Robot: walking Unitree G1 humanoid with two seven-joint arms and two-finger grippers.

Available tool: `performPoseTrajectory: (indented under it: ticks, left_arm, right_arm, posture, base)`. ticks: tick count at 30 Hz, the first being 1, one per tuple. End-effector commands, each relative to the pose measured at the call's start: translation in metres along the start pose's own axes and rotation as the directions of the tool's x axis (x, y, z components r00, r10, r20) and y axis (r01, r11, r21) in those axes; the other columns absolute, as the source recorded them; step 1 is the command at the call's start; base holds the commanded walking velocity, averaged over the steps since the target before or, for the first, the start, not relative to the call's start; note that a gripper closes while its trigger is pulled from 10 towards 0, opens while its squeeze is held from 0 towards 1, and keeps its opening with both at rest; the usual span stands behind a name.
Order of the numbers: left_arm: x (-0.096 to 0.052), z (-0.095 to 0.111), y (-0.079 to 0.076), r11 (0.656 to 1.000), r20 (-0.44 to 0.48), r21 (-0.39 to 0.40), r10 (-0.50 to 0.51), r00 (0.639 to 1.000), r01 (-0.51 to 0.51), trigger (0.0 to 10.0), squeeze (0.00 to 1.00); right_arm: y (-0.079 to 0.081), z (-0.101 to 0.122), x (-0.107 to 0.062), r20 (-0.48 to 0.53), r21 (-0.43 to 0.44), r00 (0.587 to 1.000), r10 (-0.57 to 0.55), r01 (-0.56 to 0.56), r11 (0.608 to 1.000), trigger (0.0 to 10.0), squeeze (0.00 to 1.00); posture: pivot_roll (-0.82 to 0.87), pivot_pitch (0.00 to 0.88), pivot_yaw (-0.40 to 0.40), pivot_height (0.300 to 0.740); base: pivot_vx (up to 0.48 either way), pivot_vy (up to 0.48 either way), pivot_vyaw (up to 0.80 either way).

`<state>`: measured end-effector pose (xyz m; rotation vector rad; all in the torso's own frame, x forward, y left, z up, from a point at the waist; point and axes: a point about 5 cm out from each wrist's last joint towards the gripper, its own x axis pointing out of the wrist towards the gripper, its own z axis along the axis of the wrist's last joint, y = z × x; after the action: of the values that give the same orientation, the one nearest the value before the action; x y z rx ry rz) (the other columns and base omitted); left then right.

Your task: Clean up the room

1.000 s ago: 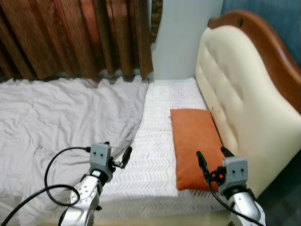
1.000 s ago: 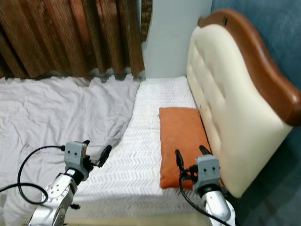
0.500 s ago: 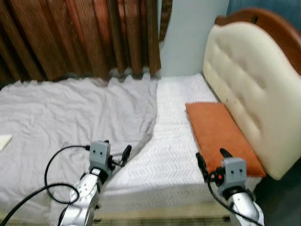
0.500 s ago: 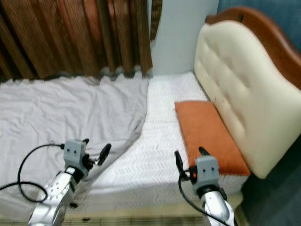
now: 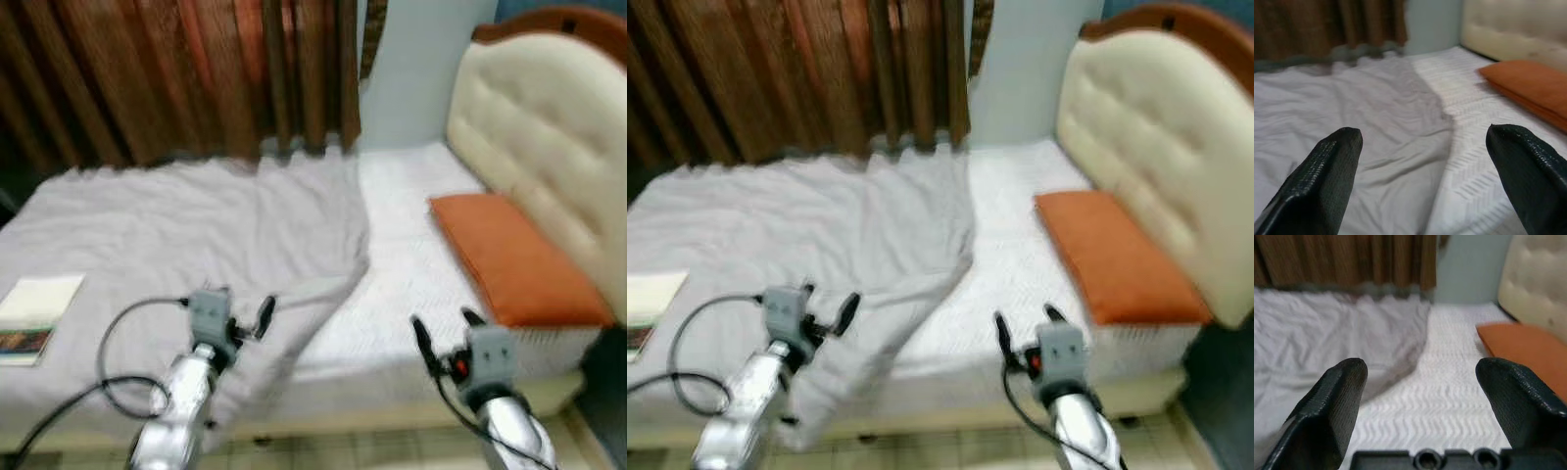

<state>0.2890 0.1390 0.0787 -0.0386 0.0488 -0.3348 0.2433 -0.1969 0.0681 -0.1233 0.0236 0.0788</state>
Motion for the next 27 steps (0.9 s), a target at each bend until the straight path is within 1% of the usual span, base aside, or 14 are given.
performPoseTrajectory:
  ticks: [1, 3, 8, 14, 22, 24, 27]
  left_arm:
    - [-0.0024, -0.0007, 0.0085, 1.000, -0.011, 0.019, 0.021, 1.000, -0.021, 10.0, 0.00]
    - [-0.0020, -0.0004, 0.0105, 0.999, -0.010, 0.012, 0.038, 0.999, -0.038, 10.0, 0.00]
    - [-0.0018, -0.0004, 0.0103, 0.999, -0.009, 0.015, 0.041, 0.999, -0.041, 10.0, 0.00]
    - [-0.0024, -0.0011, 0.0113, 0.999, -0.019, 0.028, 0.032, 0.999, -0.031, 10.0, 0.00]
    - [-0.0022, -0.0014, 0.0122, 0.999, -0.024, 0.030, 0.021, 0.999, -0.020, 10.0, 0.00]
    - [-0.0021, -0.0016, 0.0122, 0.999, -0.026, 0.032, 0.021, 0.999, -0.020, 10.0, 0.00]
    - [-0.0019, -0.0015, 0.0126, 0.999, -0.028, 0.034, 0.023, 0.999, -0.022, 10.0, 0.00]
  right_arm:
    - [0.0035, 0.0063, 0.0039, 0.029, 0.016, 1.000, 0.008, -0.008, 1.000, 10.0, 0.00]
    - [0.0048, 0.0060, 0.0051, 0.028, 0.018, 1.000, 0.011, -0.012, 1.000, 10.0, 0.00]
    - [0.0061, 0.0059, 0.0063, 0.025, 0.009, 0.999, 0.026, -0.026, 1.000, 10.0, 0.00]
    - [0.0070, 0.0052, 0.0074, 0.024, 0.006, 0.999, 0.028, -0.029, 1.000, 10.0, 0.00]
    - [0.0077, 0.0039, 0.0075, 0.024, 0.010, 0.999, 0.027, -0.027, 1.000, 10.0, 0.00]
    - [0.0083, 0.0027, 0.0079, 0.019, 0.018, 0.999, 0.029, -0.029, 0.999, 10.0, 0.00]
    - [0.0100, 0.0028, 0.0089, 0.021, 0.009, 0.999, 0.036, -0.037, 0.999, 10.0, 0.00]
  posture:
    - [-0.12, 0.000, 0.048, 0.740]
    - [-0.11, 0.000, 0.047, 0.740]
    - [-0.11, 0.000, 0.048, 0.740]
    - [-0.11, 0.000, 0.047, 0.740]
    - [-0.10, 0.000, 0.050, 0.740]
    - [-0.10, 0.000, 0.049, 0.740]
    - [-0.10, 0.000, 0.049, 0.740]
  base:
    - [0.000, 0.480, 0.00]
    - [0.000, 0.480, 0.00]
    - [0.000, 0.480, 0.00]
    - [0.000, 0.480, 0.63]
    - [0.000, 0.480, 0.00]
    - [0.000, 0.480, -0.80]
    - [0.000, 0.480, -0.80]
